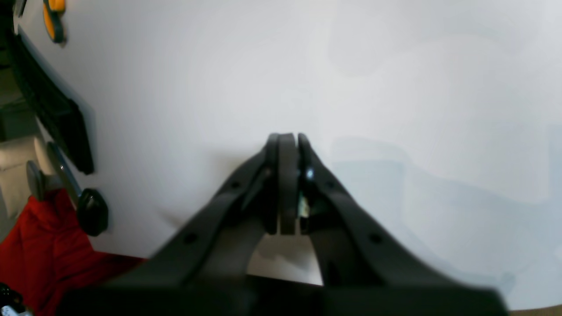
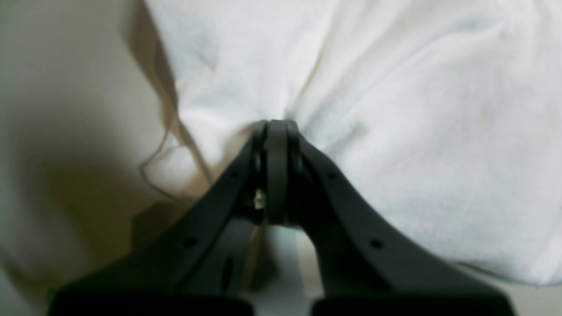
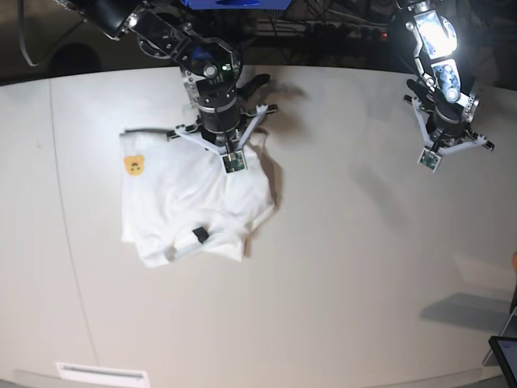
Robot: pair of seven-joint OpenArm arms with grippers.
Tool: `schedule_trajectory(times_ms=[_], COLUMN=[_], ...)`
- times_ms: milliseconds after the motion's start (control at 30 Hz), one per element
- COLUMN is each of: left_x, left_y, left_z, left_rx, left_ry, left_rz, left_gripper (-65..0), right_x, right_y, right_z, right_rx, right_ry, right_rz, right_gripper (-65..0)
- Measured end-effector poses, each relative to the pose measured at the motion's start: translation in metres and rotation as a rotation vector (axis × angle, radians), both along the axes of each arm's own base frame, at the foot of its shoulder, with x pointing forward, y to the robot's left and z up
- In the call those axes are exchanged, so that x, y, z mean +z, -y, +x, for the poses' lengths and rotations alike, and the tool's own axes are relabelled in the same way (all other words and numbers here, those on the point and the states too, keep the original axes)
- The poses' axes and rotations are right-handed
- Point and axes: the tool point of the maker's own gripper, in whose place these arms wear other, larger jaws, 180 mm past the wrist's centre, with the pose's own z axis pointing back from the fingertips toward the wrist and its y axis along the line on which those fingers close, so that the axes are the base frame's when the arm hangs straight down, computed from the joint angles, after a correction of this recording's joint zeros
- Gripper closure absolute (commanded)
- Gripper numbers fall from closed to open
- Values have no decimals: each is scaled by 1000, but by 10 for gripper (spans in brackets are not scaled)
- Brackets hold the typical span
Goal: Fold the T-shirt properly
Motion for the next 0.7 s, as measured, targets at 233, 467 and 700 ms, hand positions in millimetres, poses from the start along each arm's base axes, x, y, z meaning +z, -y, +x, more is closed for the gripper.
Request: schedule_trajectory(times_ms=[233,467,700], left_x=[-1,-3,17], left_y=[2,38,87], left_z=[1,16,47], left_rx=[-4,-32,-97], left_ry=[3,99,225], left_rz=[-10,-255,-554], left_gripper=[0,-2,-84], right_x=[45,68,68], right_y=[-15,-18,-14], right_z=[6,23,27], right_rx=[31,36,26], right_ry=[-36,8,20], right_rz=[102,122,114], right_gripper=[-1,-4,-3])
